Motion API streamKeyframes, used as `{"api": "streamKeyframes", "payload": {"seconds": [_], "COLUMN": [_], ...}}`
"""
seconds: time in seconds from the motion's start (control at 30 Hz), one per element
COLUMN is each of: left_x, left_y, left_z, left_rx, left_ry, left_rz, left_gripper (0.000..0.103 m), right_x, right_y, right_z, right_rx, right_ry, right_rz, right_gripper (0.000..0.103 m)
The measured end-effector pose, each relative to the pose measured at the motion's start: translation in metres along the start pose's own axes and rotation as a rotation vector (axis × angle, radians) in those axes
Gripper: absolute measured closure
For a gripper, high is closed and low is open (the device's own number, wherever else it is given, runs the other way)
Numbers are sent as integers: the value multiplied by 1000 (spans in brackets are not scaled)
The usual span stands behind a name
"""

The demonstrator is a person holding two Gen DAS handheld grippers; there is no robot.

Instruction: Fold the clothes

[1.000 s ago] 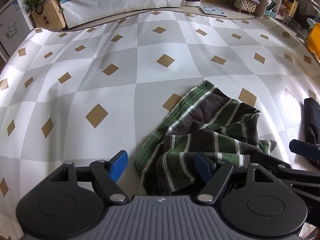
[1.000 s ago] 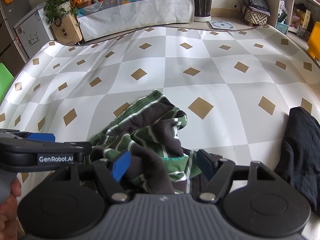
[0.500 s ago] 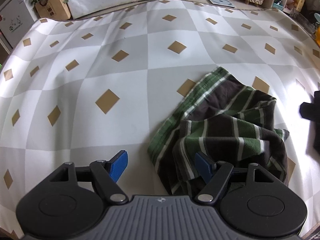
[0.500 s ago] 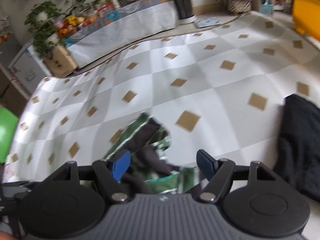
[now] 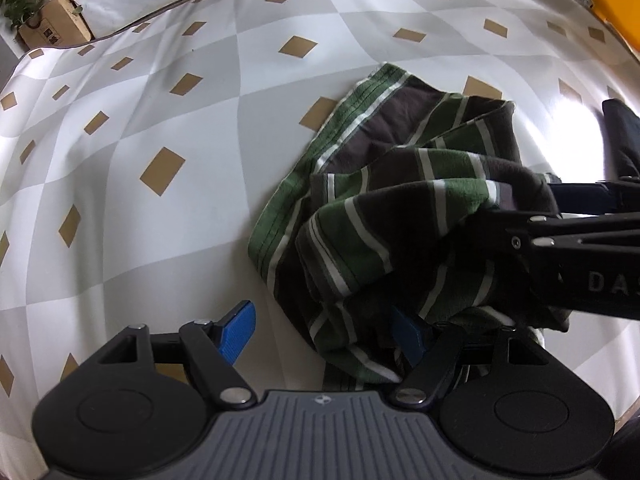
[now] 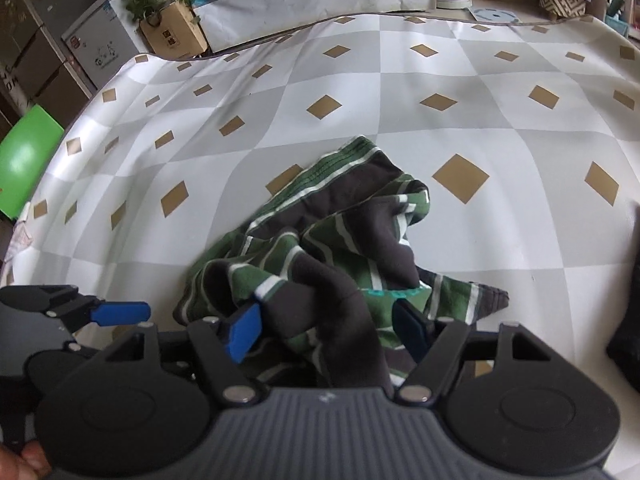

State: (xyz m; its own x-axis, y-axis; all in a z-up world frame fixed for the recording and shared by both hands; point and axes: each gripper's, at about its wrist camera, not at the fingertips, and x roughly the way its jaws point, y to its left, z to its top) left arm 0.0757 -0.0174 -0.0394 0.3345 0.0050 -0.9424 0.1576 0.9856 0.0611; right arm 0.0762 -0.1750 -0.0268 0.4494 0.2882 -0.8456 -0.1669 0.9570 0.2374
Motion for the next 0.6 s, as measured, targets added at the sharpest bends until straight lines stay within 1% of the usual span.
{"api": "streamKeyframes", "payload": {"seconds": [0.03,0.07,0.1,0.13,0.2,0.3,0.43,0.5,0.57,0.6], "left_x": [-1,-2,-3,-4,-6,-8,-12,-13,-12,-11], "left_y": [2,3,5,6,8,12,18,21,21,21], "left_z": [1,2,3,4,5,8,11,12,12,12], "left_rx": [-8,-16,-22,-27,-34,-53,-81,-94,-99,-98], "left_ry": [0,-3,-8,-14,-22,-30,-50,-53,-50,-49], "left_rz": [-1,-1,1,5,15,25,29,30,30,31], "left_gripper": [30,30,30,30,30,30,30,30,30,30], "right_x": [1,0,-1,-4,-10,-21,-39,-52,-63,-66], "right_y": [0,0,-1,-3,-6,-11,-26,-37,-51,-58], "right_z": [-1,-1,0,1,4,10,21,27,31,32], "right_rx": [-3,0,9,19,31,55,117,156,219,251], "right_ry": [-1,-4,-11,-22,-54,-107,-204,-273,-329,-344], "right_rz": [-8,-10,-4,5,8,8,11,-16,-67,-98], "right_gripper": [55,66,74,77,85,90,92,92,92,92]}}
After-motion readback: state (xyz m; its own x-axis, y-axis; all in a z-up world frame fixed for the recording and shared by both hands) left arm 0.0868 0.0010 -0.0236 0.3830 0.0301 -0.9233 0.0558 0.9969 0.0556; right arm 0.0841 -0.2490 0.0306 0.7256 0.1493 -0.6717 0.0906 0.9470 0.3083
